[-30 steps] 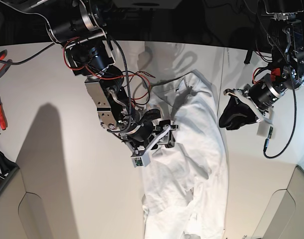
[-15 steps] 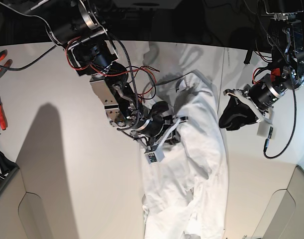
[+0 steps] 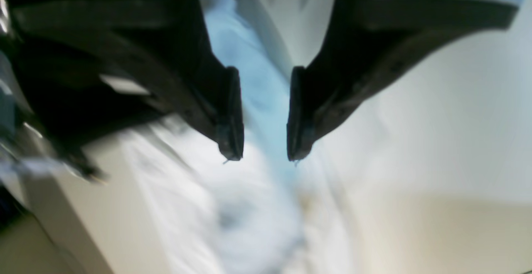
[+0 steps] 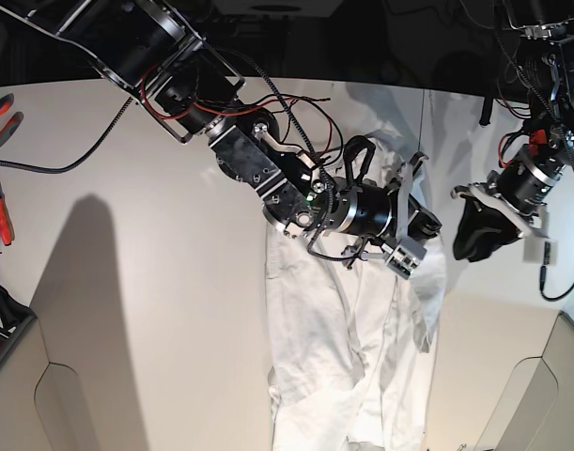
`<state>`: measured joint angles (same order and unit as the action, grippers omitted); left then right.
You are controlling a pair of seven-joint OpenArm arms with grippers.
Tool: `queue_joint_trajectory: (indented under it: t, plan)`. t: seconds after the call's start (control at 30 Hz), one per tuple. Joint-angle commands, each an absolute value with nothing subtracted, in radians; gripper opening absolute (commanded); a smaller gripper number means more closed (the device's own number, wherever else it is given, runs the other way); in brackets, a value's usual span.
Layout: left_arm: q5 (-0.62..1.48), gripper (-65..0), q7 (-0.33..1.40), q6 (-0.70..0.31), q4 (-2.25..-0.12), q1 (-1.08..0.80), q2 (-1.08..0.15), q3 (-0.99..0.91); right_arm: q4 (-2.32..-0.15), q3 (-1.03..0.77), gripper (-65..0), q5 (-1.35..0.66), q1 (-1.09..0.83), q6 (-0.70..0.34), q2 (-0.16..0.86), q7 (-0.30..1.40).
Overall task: Layout the t-shirt on the table in an organized manner, then fold the t-shirt properly
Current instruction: 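Lift the shirt with the right gripper and swing it across the table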
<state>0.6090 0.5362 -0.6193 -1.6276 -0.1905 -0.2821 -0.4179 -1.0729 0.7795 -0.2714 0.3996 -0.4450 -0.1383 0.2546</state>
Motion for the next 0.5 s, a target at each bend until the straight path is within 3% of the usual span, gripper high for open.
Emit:
queue_joint_trajectory:
  t: [0.0, 0.17, 0.2, 0.3, 0.47]
  plan:
    - [0.625, -43.5, 0.505, -0.616, -1.645, -0.181, -0.295, -0.452, -1.098, 0.79, -65.0, -0.284, 0.423, -0.454, -0.152, 0.233]
    - [0.628, -43.5, 0.505, -0.616, -1.645, -0.18, -0.31, -0.567, -1.098, 0.829, -65.0, -0.284, 0.418, -0.535, -0.152, 0.24]
    - [0.628, -43.5, 0.505, -0.614, -1.645, -0.181, -0.316, -0.579, -1.098, 0.831, -61.1, -0.284, 0.414, -0.555, -0.152, 0.24]
    - [0.627, -43.5, 0.505, -0.613, -1.645, -0.181, -0.335, -0.593, -1.098, 0.832, -41.1, -0.288, 0.403, -0.554, -0.152, 0.239]
    - [0.629, -43.5, 0.506, -0.613, -1.645, -0.181, -0.34, -0.593, -1.098, 0.832, -39.6, -0.288, 0.404, -0.546, -0.152, 0.239]
